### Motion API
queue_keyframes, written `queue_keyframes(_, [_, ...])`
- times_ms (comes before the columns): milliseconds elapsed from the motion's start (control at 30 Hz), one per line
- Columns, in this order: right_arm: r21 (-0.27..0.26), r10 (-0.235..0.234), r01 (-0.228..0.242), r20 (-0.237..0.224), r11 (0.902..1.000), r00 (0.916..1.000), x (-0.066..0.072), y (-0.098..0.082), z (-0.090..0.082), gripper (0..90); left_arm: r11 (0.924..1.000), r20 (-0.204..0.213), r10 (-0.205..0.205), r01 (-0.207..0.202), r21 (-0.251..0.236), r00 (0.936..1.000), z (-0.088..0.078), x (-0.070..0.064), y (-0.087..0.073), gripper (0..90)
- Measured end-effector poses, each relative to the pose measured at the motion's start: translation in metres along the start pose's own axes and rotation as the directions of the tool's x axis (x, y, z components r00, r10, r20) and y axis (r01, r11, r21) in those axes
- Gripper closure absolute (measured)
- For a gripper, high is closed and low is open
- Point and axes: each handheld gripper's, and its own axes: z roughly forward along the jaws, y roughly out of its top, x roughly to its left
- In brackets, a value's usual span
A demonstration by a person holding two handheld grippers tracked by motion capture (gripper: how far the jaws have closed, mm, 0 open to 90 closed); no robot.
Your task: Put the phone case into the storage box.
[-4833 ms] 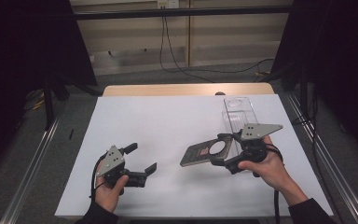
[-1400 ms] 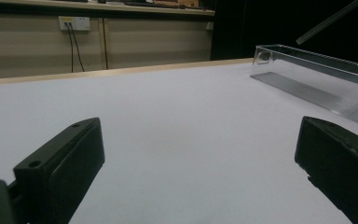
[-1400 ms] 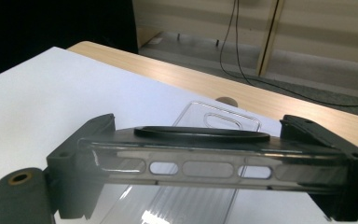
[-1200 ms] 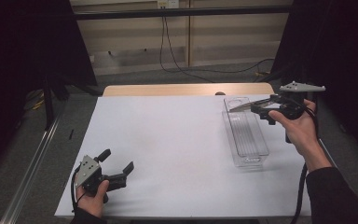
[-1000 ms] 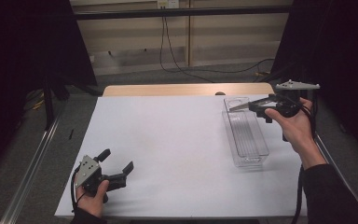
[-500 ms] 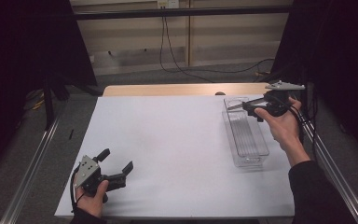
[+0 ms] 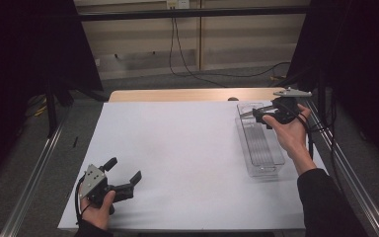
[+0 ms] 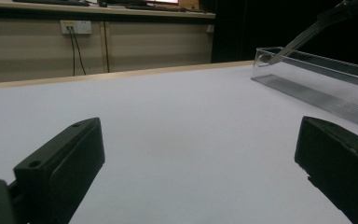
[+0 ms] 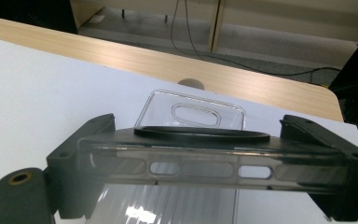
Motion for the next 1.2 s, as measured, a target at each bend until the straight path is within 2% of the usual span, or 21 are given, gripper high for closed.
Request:
queue_keyframes(167, [0.009,0.007,-0.007,0.025,0.9999,0.9997,0.003,0.0,0.005,11.9,1.0,-0.002,-0.003,0.003,-0.004,1.0,0.0,0.0,0.0,1.5])
queue_keyframes(400, [0.038,0.037,-0.039,0.043,0.9985,0.9984,0.004,-0.002,0.014,11.8,1.0,-0.004,-0.008,0.008,0.001,1.0,0.0,0.001,0.0,1.5])
queue_keyframes(733, [0.023,0.054,-0.056,0.093,0.9982,0.9942,0.01,-0.006,0.029,11.8,1.0,-0.004,-0.002,0.002,0.001,1.0,-0.001,0.002,0.0,1.5])
queue_keyframes(1033, [0.012,0.081,-0.084,0.134,0.9964,0.9877,0.014,-0.005,0.036,11.8,1.0,-0.005,-0.005,0.005,0.0,1.0,-0.001,0.002,0.0,1.5])
queue_keyframes(1200, [0.015,0.071,-0.074,0.143,0.9971,0.9872,0.016,-0.007,0.041,11.8,1.0,-0.002,-0.005,0.005,0.002,1.0,-0.001,0.002,0.0,1.5])
